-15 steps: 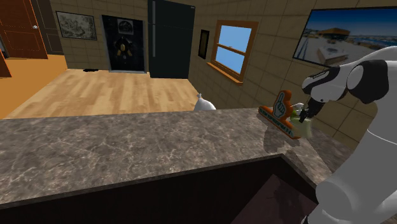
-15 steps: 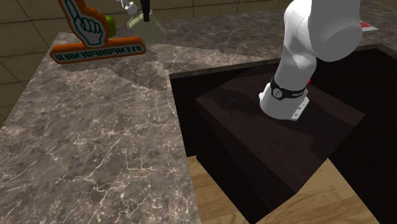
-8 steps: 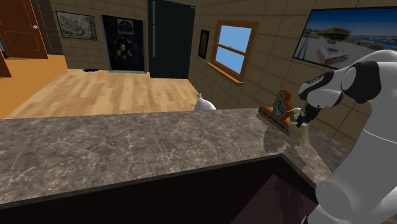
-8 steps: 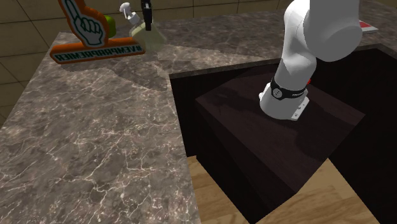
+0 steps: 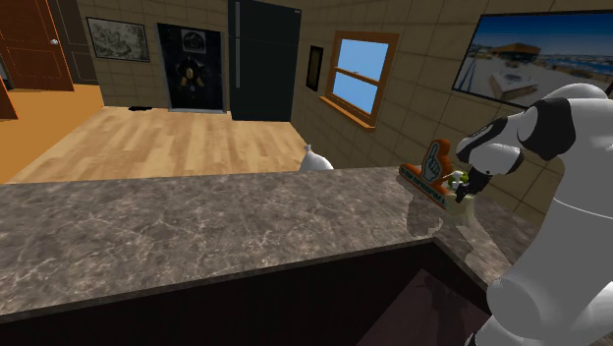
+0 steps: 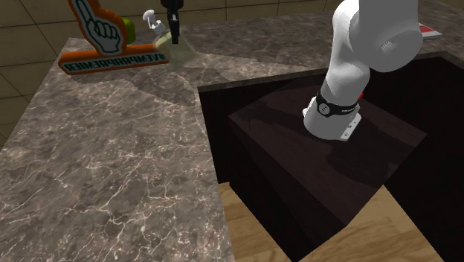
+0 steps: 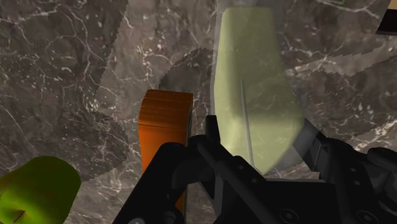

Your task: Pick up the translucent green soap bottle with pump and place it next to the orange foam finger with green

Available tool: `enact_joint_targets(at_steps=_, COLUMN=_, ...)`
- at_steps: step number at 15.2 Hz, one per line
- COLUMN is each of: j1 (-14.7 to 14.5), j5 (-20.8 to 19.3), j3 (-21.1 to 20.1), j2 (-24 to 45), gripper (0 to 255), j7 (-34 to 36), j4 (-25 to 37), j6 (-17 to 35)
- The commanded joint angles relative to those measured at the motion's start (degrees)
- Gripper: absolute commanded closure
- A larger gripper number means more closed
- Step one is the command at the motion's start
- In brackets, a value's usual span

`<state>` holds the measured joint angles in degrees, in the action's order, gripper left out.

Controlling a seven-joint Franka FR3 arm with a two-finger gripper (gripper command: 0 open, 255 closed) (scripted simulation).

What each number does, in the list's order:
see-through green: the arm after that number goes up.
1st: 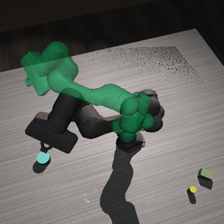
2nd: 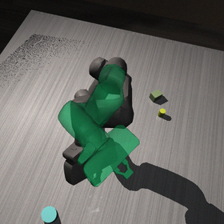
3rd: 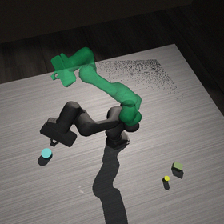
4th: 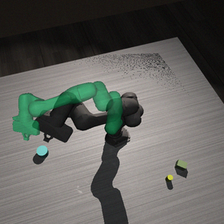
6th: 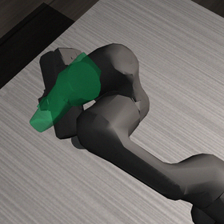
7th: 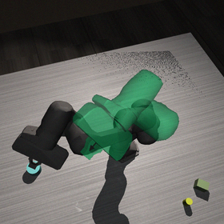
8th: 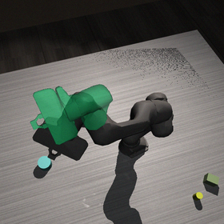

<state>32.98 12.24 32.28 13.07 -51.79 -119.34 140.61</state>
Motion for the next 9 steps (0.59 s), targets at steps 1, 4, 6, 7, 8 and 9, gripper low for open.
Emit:
enact_joint_targets(at_steps=1, j1=0.0, j5=0.3, j3=-0.2, j2=0.6, gripper=255, j7=-0.1, j4=-0.2, j6=0.1)
enact_joint_targets(at_steps=4, j1=0.0, j5=0.3, j3=-0.2, j2=0.6, gripper=255, j7=-0.1, j4=-0.2, j6=0.1)
enact_joint_targets(at_steps=6, j1=0.0, j5=0.3, j3=-0.2, j2=0.6, gripper=255, j7=-0.1, j4=-0.2, j6=0.1)
enact_joint_targets(at_steps=7, j1=0.0, j5=0.4, j3=-0.2, j2=0.6, gripper=0, j7=-0.3, j4=-0.1, j6=0.0)
enact_joint_targets(at_steps=8, j1=0.1, j5=0.6, j3=-0.3, j2=0.9, gripper=0, j7=-0.4, j4=0.0, j6=0.1)
enact_joint_targets(at_steps=9, j1=0.1, j5=0.5, j3=-0.2, j2=0.7, gripper=0, j7=-0.4, j4=0.0, j6=0.0)
